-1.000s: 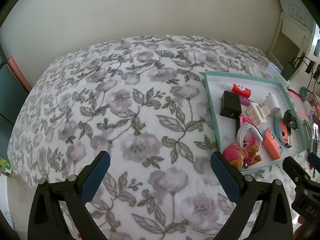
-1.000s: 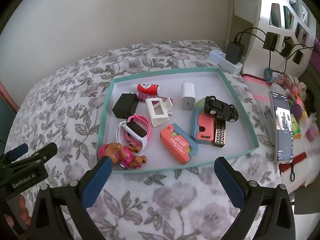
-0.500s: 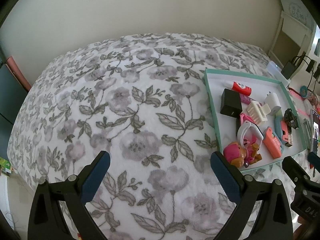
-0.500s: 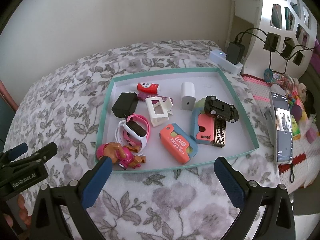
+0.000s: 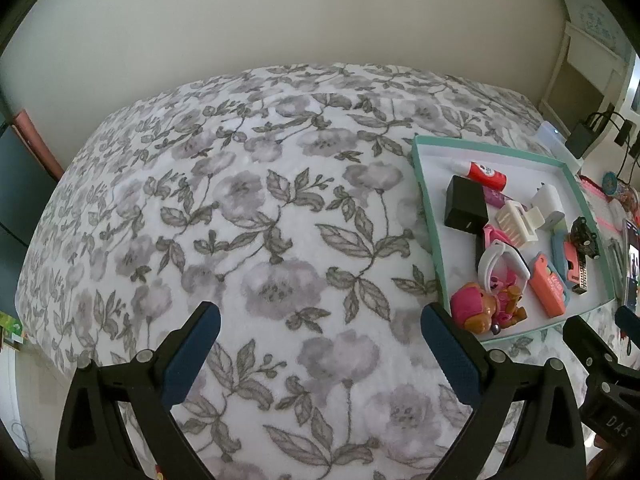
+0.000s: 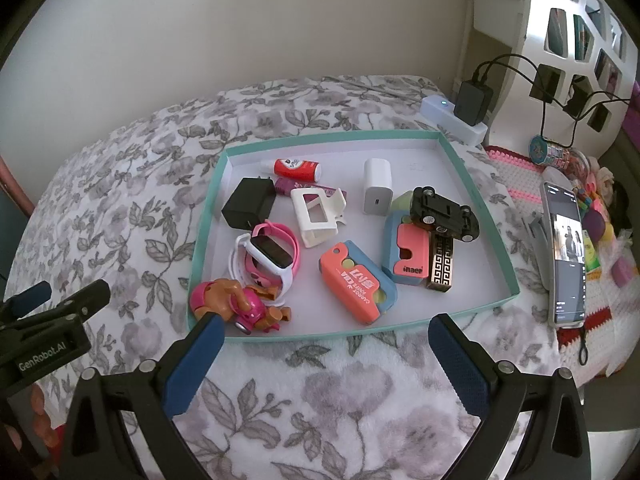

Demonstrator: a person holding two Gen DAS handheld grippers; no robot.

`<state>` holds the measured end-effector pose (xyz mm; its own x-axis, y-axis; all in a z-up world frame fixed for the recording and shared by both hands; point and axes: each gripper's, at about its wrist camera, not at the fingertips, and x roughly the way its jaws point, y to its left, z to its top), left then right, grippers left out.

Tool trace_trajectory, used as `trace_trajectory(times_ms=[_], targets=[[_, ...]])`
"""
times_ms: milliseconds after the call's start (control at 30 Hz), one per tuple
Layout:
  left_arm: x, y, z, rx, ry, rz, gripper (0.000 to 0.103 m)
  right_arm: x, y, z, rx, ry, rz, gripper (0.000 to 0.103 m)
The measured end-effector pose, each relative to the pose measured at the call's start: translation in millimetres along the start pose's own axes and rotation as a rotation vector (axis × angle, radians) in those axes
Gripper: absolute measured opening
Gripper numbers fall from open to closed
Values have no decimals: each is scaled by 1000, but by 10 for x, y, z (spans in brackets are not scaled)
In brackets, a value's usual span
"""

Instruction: Organize rigid objects

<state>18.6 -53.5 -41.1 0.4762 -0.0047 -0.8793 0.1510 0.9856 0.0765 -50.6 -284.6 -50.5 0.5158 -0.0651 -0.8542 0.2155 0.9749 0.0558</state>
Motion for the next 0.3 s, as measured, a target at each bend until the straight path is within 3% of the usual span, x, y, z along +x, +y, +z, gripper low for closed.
trace_trajectory(times_ms=[300], targets=[[2,16,2,-13,0,-12,100,24,-5,-5,-3,10,-1,103]])
